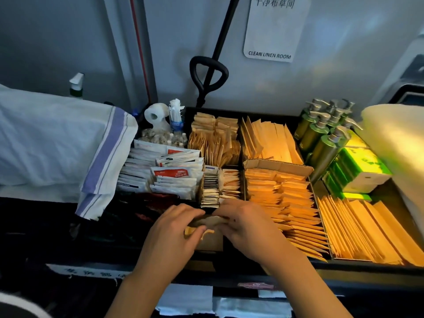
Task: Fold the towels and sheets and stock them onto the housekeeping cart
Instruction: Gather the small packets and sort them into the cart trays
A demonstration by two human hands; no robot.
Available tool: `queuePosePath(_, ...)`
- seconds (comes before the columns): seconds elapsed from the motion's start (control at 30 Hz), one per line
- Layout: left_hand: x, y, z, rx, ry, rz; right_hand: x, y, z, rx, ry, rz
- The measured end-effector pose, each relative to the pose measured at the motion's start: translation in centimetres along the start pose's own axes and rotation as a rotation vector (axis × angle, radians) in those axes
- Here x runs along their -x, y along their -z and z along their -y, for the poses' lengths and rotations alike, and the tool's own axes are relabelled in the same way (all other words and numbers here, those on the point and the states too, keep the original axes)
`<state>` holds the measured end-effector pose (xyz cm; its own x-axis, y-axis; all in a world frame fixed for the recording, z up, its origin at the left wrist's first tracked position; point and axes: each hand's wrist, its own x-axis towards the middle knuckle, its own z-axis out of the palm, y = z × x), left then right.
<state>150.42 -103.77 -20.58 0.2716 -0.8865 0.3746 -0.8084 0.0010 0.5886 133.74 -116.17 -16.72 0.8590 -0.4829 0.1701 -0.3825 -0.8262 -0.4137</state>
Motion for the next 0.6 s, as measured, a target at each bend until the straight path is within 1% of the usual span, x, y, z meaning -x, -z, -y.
queuePosePath(0.17, -1.3, -0.8, -4.1, 0.096, -0.118, -0.068, 3.5, 4.3, -1.3, -0.142, -0.042, -0.143)
queuePosePath(0.27, -2.4, -1.8, -7.1, 0.162, -0.19, -0.068, 6.2, 7.1, -2.6, -0.173, -0.061, -0.214)
queuePosePath(0.43, -3.9, -4.9, -10.8, 0.186, -0.286, -0.001, 10.8, 9.7, -5.6, -0.157, -0.155, -0.265)
queuePosePath(0.6, -4.7, -7.8, -13.3, 0.118, -0.354, 0.089, 14.0, 10.2, -7.9, -0.158, -0.244, -0.29)
